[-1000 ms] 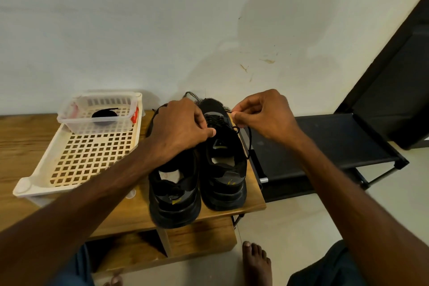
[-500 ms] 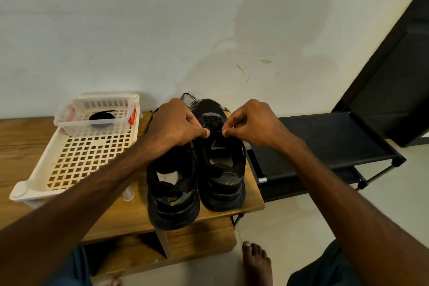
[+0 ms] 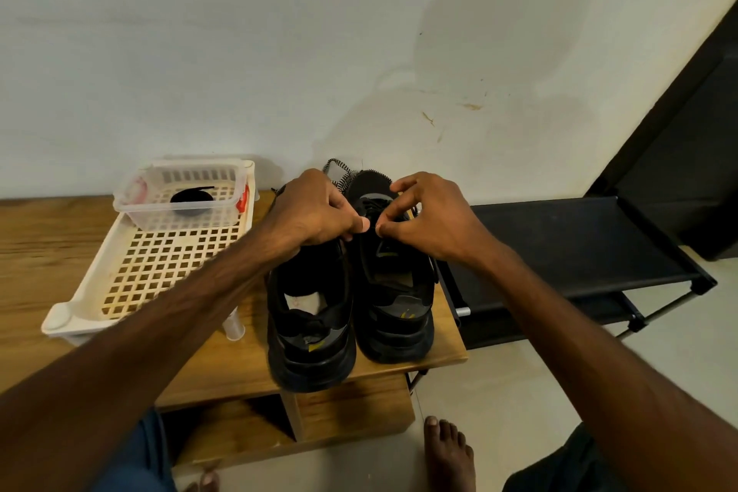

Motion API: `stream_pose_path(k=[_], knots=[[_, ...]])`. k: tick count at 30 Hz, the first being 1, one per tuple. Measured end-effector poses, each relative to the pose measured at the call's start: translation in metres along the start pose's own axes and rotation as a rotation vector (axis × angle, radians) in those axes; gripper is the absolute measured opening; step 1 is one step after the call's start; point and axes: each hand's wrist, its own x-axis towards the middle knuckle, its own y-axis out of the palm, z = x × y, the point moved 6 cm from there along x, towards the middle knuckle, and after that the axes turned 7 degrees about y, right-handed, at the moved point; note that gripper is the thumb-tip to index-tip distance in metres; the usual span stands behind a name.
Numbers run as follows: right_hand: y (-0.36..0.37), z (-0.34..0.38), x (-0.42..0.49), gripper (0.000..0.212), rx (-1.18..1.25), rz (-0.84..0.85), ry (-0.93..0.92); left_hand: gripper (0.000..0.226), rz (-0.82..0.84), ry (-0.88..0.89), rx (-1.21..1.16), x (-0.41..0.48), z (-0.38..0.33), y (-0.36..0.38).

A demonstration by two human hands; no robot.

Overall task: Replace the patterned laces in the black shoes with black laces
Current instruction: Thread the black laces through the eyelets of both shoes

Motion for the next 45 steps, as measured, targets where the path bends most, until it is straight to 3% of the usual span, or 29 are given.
stream_pose_path(k=[8, 12, 17, 24, 30, 33, 35, 37, 40, 42, 45], knots=[[0.009, 0.002, 0.001, 0.009, -0.003, -0.020, 0.034, 0.017, -0.003, 0.043, 0.004, 0.002, 0.000, 0.002], [0.016, 0.002, 0.001, 0.008, 0.023, 0.017, 0.053, 0.004, 0.074, 0.043, -0.041, 0.002, 0.001, 0.003], [0.016, 0.002, 0.000, 0.012, 0.014, -0.005, 0.068, 0.010, 0.134, 0.134, 0.015, 0.004, -0.004, 0.001], [0.016, -0.002, -0.001, 0.015, -0.088, 0.145, 0.050, 0.006, 0.114, 0.038, -0.084, 0.005, 0.003, -0.001], [0.016, -0.005, -0.001, 0.010, -0.121, 0.194, -0.028, 0.016, -0.028, 0.043, -0.643, 0.008, -0.009, -0.036], [0.008, -0.007, -0.001, 0.011, -0.028, 0.194, -0.010, 0.013, -0.052, 0.084, -1.049, 0.008, -0.008, -0.055], [-0.002, -0.009, 0.001, 0.012, 0.056, 0.135, 0.019, 0.014, -0.085, 0.092, -1.166, 0.011, -0.005, -0.060], [-0.015, -0.013, 0.003, 0.012, 0.120, 0.018, 0.051, 0.016, -0.081, 0.122, -1.016, 0.013, -0.005, -0.053], [-0.028, -0.021, 0.003, 0.010, 0.319, -0.100, 0.141, 0.005, -0.069, 0.338, -0.293, 0.010, -0.012, -0.039], [-0.029, -0.022, 0.002, 0.010, 0.397, -0.122, 0.171, 0.020, 0.023, 0.473, 0.144, 0.006, -0.013, -0.021], [-0.026, -0.022, 0.001, 0.009, 0.391, -0.136, 0.165, 0.013, 0.110, 0.501, 0.462, 0.000, -0.014, -0.007]])
